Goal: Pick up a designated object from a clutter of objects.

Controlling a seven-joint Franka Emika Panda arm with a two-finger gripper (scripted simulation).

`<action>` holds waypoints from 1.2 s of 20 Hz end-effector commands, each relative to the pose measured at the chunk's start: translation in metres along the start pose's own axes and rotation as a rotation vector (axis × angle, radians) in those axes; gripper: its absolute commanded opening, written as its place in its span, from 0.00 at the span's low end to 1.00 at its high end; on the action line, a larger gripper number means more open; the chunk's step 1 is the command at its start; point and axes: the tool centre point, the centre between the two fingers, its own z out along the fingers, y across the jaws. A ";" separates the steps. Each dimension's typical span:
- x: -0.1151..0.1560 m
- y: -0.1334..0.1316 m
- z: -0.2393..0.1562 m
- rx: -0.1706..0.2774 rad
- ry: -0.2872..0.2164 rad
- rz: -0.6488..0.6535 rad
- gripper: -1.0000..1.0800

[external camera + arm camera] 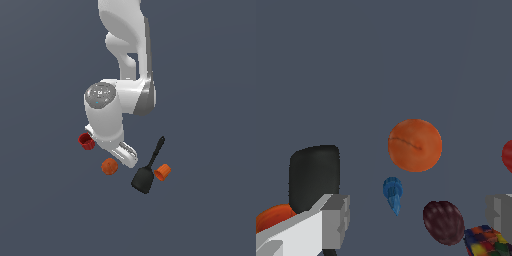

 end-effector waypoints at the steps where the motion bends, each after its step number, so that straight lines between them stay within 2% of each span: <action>1: 0.007 0.006 0.015 -0.003 0.004 0.066 0.96; 10: 0.021 0.019 0.045 -0.012 0.013 0.199 0.96; 18: 0.022 0.020 0.051 -0.013 0.013 0.208 0.96; 24: 0.022 0.022 0.078 -0.013 0.014 0.211 0.96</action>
